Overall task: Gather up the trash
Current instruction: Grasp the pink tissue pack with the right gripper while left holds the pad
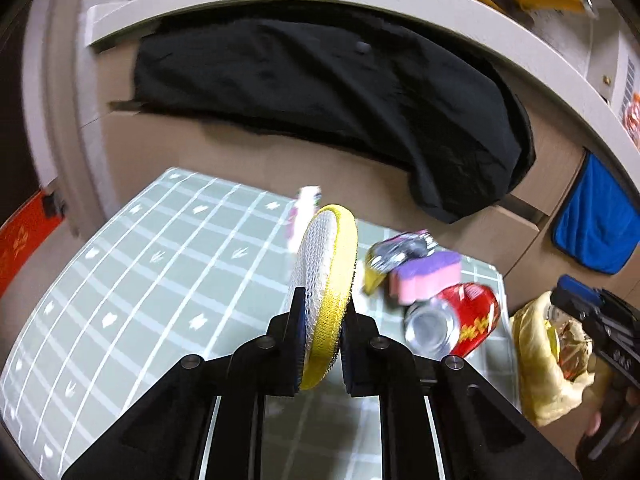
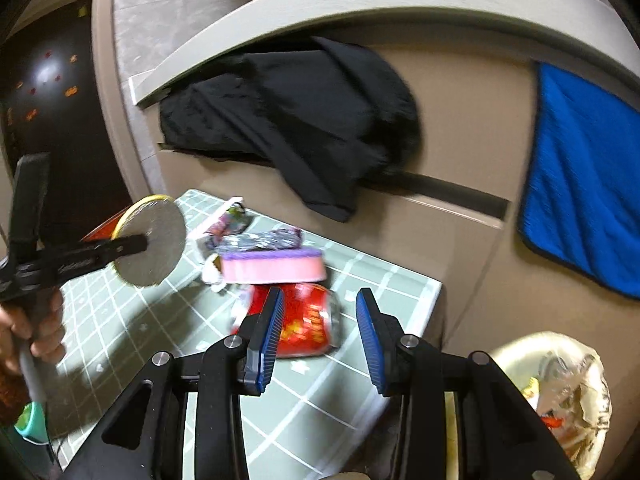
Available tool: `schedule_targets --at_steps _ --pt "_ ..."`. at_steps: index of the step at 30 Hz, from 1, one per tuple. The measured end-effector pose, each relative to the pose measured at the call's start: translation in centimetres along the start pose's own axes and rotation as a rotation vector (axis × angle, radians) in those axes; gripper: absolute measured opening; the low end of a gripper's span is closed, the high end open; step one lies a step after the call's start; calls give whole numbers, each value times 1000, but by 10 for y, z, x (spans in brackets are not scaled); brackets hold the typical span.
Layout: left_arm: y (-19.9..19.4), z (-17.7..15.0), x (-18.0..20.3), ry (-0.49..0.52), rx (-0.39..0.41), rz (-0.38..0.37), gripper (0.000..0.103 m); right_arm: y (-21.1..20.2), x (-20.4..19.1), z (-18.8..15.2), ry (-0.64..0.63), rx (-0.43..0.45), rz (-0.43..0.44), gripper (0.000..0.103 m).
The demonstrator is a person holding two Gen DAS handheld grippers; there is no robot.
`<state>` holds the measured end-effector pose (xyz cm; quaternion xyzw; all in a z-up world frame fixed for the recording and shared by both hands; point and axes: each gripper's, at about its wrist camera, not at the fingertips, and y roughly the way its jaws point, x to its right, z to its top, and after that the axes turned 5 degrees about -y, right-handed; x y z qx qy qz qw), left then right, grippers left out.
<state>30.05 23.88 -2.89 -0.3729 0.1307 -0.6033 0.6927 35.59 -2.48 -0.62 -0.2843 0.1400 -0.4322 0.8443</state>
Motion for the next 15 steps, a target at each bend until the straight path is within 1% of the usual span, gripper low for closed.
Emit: schedule_targets --at_steps 3,8,13,15 --pt "-13 -8 -29 -38 13 26 15 8 -19 8 -9 -5 25 35" --pt "-29 -15 -67 -106 51 60 15 37 -59 27 19 -43 121 35" --pt "-38 -17 -90 -148 85 71 15 77 -114 47 -8 -86 164 35" --pt "-40 -17 -94 -154 95 79 15 98 -131 55 -20 -98 159 35"
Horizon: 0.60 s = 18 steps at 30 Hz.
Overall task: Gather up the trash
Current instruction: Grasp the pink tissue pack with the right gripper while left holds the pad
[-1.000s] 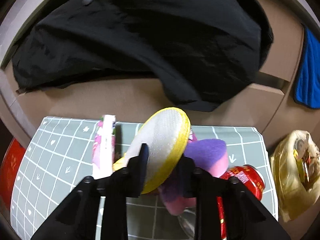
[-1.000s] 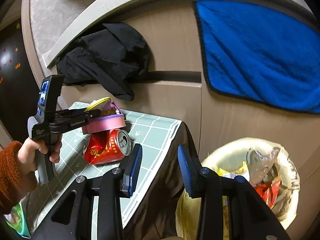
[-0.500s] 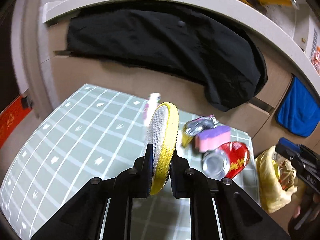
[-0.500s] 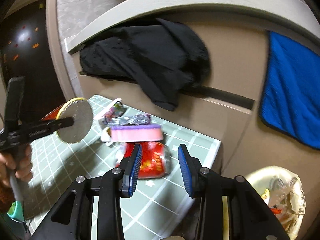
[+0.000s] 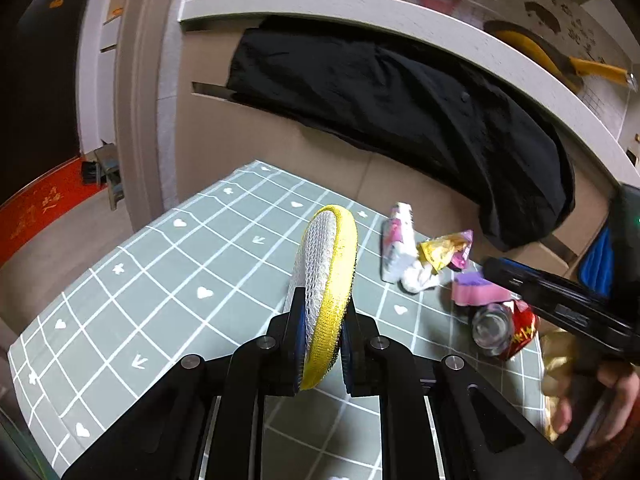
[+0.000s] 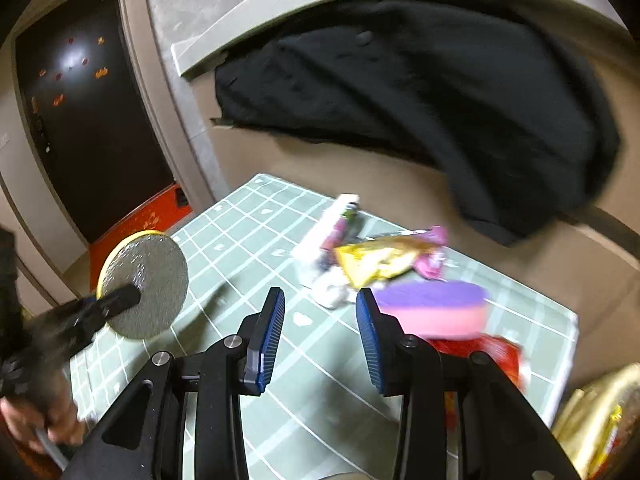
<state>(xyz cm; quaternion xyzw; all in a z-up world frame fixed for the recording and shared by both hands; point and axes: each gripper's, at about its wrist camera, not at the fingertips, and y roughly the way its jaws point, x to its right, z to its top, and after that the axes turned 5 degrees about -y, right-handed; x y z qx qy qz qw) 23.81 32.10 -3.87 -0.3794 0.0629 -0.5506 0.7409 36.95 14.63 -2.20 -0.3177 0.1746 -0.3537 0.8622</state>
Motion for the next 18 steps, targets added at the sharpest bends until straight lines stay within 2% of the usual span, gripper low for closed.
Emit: schedule_targets --at_steps 4,10,18 --pt "-3 3 -14 -10 10 6 15 44 -17 18 -19 -33 -49 35" --pt "-2 8 -26 -13 34 29 15 100 -17 41 -20 -74 -161 35" --pt "4 11 -27 -13 29 31 15 150 -6 50 -18 -154 -214 35"
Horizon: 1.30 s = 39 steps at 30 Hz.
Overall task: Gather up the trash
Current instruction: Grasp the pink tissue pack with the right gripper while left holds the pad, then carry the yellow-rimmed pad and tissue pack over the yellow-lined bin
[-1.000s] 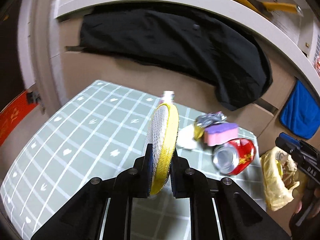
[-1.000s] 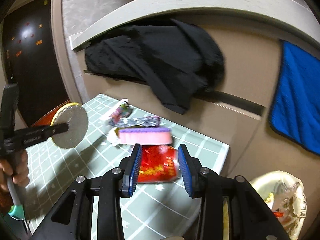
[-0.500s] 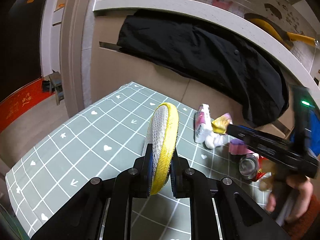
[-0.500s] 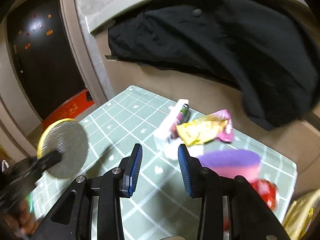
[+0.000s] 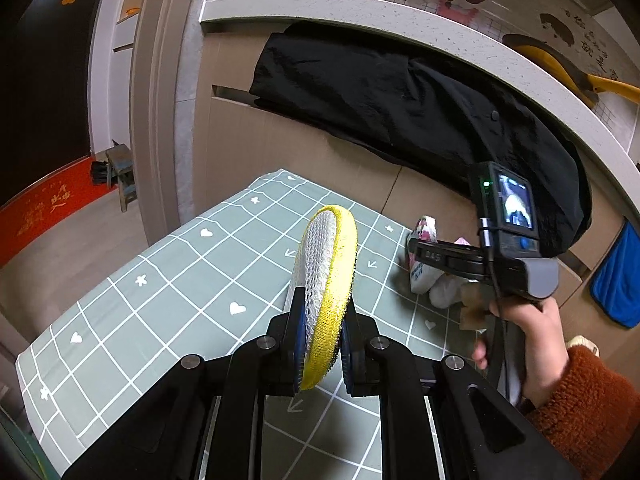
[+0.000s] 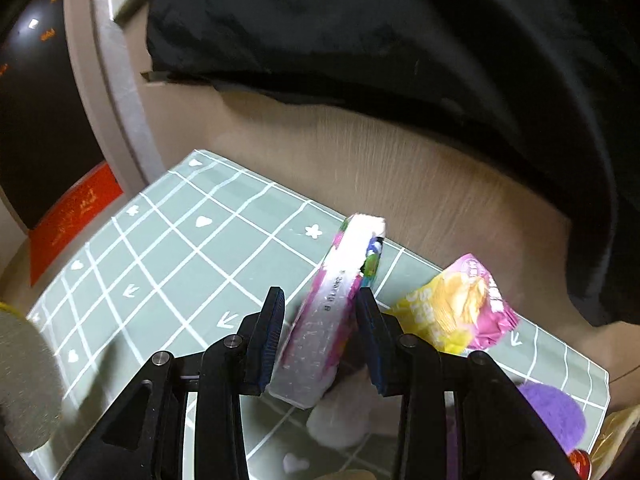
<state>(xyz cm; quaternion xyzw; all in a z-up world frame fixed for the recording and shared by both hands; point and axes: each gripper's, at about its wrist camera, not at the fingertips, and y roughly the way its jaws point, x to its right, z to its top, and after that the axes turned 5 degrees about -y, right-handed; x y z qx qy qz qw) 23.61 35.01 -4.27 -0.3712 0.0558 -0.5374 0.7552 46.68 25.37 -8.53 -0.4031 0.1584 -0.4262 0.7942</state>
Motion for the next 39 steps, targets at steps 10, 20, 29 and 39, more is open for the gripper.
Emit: schedule_targets --at_steps 10,20,29,39 --pt "-2 -4 18 26 5 -6 15 -10 28 -22 36 -64 92 25" --pt "-24 -14 57 79 24 -41 15 -102 37 -62 -15 8 195 18" --pt "-49 -20 101 147 47 -94 15 -180 63 -93 -41 108 179 18" --pt "-83 -15 174 236 100 -197 15 -260 123 -118 23 248 114 18"
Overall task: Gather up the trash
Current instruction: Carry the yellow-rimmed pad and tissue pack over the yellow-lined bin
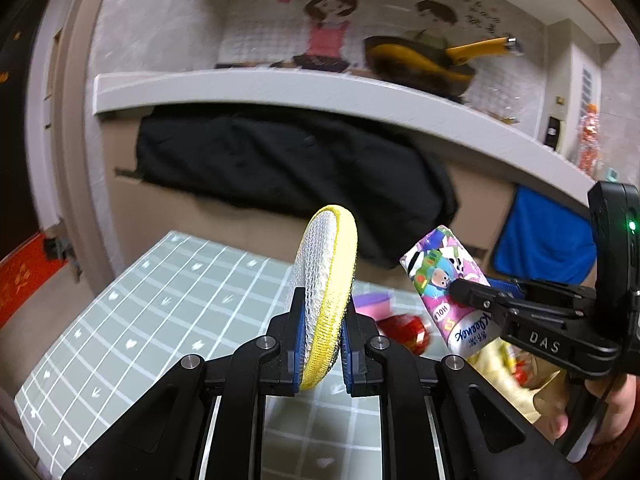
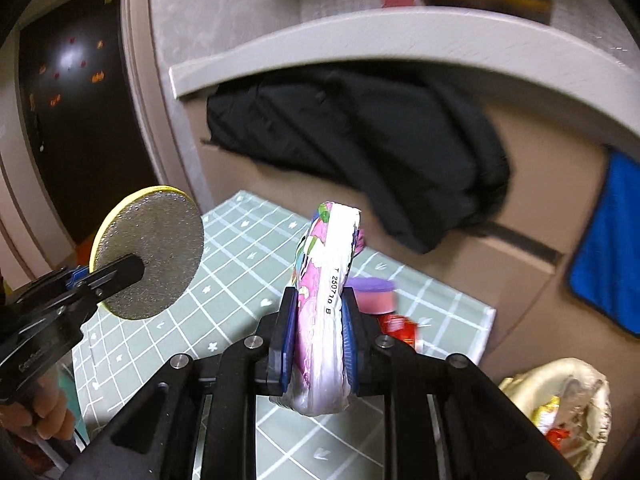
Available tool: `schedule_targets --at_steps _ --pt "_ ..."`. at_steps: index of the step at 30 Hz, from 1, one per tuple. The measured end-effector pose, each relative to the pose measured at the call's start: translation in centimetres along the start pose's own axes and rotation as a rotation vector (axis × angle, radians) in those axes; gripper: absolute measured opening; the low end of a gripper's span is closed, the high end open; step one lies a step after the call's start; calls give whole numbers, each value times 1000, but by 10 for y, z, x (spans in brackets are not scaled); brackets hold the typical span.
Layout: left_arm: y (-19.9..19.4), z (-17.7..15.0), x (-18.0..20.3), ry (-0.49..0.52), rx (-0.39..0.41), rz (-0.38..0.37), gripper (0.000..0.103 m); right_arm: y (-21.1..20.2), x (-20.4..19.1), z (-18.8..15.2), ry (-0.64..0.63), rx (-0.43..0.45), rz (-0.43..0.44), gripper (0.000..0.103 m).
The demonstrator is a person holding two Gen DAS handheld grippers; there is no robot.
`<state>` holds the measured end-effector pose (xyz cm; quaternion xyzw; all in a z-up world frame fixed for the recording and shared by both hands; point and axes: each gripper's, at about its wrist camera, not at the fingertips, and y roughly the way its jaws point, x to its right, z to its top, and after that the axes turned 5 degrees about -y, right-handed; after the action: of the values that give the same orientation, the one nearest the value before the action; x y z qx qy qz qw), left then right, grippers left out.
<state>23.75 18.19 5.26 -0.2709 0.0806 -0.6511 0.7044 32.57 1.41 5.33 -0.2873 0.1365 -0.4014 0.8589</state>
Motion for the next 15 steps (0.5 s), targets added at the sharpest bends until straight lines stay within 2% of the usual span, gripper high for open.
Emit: schedule_targets --at_steps 8,15 --pt "-1 18 74 64 29 -110 15 -73 50 -11 40 120 -95 18" --pt "8 15 147 121 20 -228 15 -133 93 -30 83 198 -200 18"
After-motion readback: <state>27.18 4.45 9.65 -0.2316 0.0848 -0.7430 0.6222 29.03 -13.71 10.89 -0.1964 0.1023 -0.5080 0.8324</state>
